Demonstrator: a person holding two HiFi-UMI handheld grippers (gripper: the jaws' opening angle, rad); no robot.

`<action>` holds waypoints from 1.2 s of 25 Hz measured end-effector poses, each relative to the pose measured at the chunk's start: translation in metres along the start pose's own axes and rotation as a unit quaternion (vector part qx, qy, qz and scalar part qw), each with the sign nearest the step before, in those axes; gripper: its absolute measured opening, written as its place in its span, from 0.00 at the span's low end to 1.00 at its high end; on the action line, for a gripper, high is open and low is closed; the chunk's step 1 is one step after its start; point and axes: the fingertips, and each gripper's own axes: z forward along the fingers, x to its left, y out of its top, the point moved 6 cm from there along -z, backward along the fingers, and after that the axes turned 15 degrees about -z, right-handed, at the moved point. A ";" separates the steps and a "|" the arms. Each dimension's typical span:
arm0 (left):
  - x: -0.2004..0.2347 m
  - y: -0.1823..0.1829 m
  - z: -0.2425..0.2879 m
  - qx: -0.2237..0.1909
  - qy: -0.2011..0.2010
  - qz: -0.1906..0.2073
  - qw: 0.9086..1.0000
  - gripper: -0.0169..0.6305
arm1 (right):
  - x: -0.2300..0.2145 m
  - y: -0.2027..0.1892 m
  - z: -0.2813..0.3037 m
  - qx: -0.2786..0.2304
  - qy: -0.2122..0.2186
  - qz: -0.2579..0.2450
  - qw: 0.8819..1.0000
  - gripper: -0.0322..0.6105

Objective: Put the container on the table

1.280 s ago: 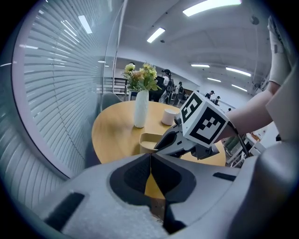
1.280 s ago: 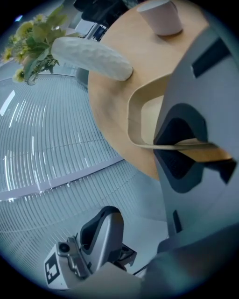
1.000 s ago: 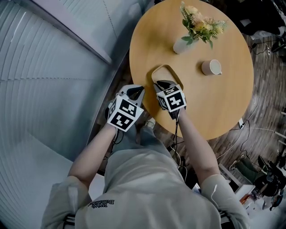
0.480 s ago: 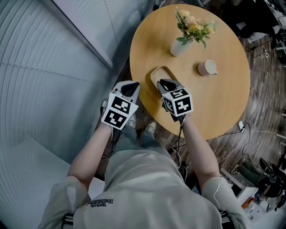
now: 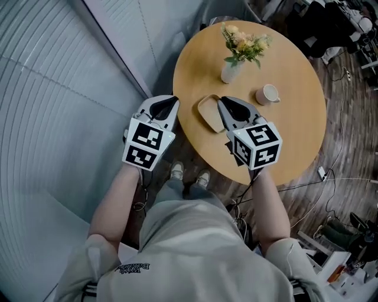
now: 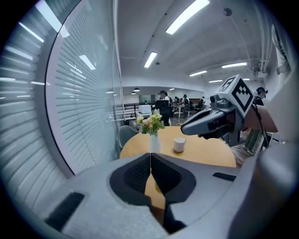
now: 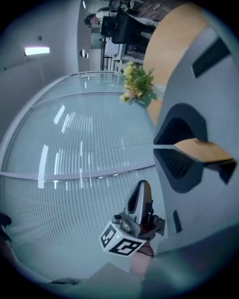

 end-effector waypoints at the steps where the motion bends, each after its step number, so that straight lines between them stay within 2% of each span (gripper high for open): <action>1: -0.001 0.008 -0.006 -0.009 0.003 0.006 1.000 0.06 | 0.000 0.011 -0.009 -0.016 -0.006 -0.004 1.000 0.11; 6: -0.011 0.048 -0.035 -0.056 0.019 0.046 0.997 0.06 | 0.003 0.056 -0.052 -0.064 -0.034 -0.052 0.996 0.11; 12: -0.034 0.089 -0.074 -0.117 0.016 0.078 0.990 0.06 | 0.003 0.086 -0.100 -0.122 -0.060 -0.050 0.989 0.11; 16: -0.049 0.109 -0.093 -0.147 0.019 0.107 0.983 0.06 | -0.005 0.103 -0.134 -0.182 -0.102 -0.043 0.977 0.11; 21: -0.071 0.124 -0.112 -0.174 0.001 0.115 0.978 0.06 | -0.007 0.114 -0.171 -0.212 -0.141 -0.058 0.965 0.11; 30: -0.096 0.132 -0.129 -0.198 -0.027 0.099 0.975 0.06 | 0.015 0.123 -0.195 -0.227 -0.116 -0.096 0.962 0.11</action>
